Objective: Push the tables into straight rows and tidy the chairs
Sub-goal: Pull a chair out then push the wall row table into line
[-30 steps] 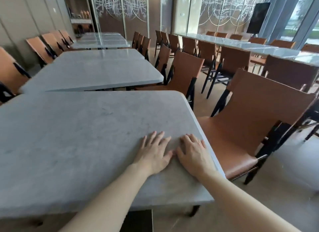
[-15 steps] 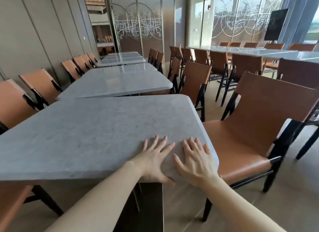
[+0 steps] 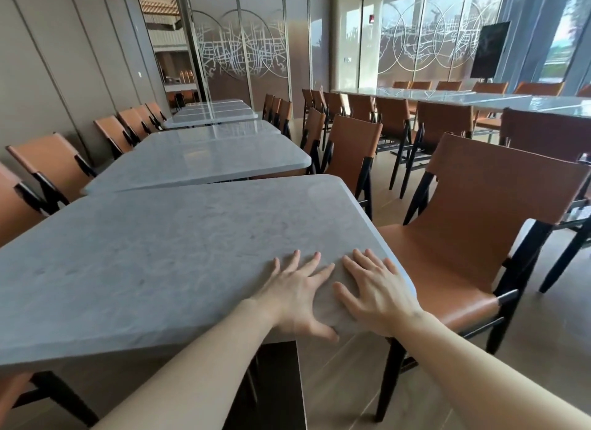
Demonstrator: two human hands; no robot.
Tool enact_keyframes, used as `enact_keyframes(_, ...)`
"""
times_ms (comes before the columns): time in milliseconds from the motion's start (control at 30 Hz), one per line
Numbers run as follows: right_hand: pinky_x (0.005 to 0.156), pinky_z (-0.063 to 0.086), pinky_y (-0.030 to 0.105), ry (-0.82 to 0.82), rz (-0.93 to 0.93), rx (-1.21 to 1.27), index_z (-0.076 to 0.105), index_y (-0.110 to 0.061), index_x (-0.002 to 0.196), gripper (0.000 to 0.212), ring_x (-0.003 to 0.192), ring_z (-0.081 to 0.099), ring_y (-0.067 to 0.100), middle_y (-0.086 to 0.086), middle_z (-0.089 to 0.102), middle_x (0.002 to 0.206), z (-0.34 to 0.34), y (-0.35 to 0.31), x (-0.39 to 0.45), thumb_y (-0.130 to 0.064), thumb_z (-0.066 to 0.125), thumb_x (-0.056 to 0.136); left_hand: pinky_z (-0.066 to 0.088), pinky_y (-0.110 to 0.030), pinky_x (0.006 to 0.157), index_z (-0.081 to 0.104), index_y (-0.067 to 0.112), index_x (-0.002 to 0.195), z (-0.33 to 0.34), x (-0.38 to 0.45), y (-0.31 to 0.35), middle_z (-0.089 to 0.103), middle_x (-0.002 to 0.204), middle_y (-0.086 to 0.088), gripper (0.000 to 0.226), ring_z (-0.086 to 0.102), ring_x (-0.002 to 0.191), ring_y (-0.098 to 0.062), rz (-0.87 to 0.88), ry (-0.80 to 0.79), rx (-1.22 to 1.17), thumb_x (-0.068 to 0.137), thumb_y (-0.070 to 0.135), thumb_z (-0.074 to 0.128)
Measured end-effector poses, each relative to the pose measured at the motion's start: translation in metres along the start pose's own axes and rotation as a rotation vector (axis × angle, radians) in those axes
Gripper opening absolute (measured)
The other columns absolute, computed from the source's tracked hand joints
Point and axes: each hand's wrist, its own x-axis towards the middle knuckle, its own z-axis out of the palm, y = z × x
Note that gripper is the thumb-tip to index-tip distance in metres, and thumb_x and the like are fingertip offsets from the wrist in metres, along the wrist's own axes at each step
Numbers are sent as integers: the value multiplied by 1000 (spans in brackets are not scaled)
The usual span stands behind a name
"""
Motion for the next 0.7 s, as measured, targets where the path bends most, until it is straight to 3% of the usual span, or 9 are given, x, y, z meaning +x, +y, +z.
enact_keyframes(233, 118, 21, 34, -20, -25, 36, 41, -27, 151, 55, 146, 30, 18, -4, 39, 157, -10, 35, 32, -51, 39, 101, -8, -67, 120, -1, 32, 162, -3, 48, 7, -9, 170, -1, 127, -16, 154, -35, -24, 13, -49, 66, 79, 67)
enact_keyframes(433, 126, 13, 34, -69, -38, 77, 30, -35, 156, 60, 154, 17, 14, -8, 24, 165, -1, 74, 69, -55, 38, 100, -8, -69, 118, 0, 33, 161, -6, 91, 12, -6, 170, -5, 125, -13, 154, -39, -67, 40, -42, 66, 81, 66)
enact_keyframes(700, 122, 12, 28, -54, -76, 94, 35, -34, 155, 57, 152, 20, 9, -12, 28, 163, 2, 106, 106, -51, 42, 100, -6, -71, 117, 1, 30, 162, -12, 133, 19, -4, 170, -10, 125, -10, 154, -43, -111, 44, -63, 67, 77, 68)
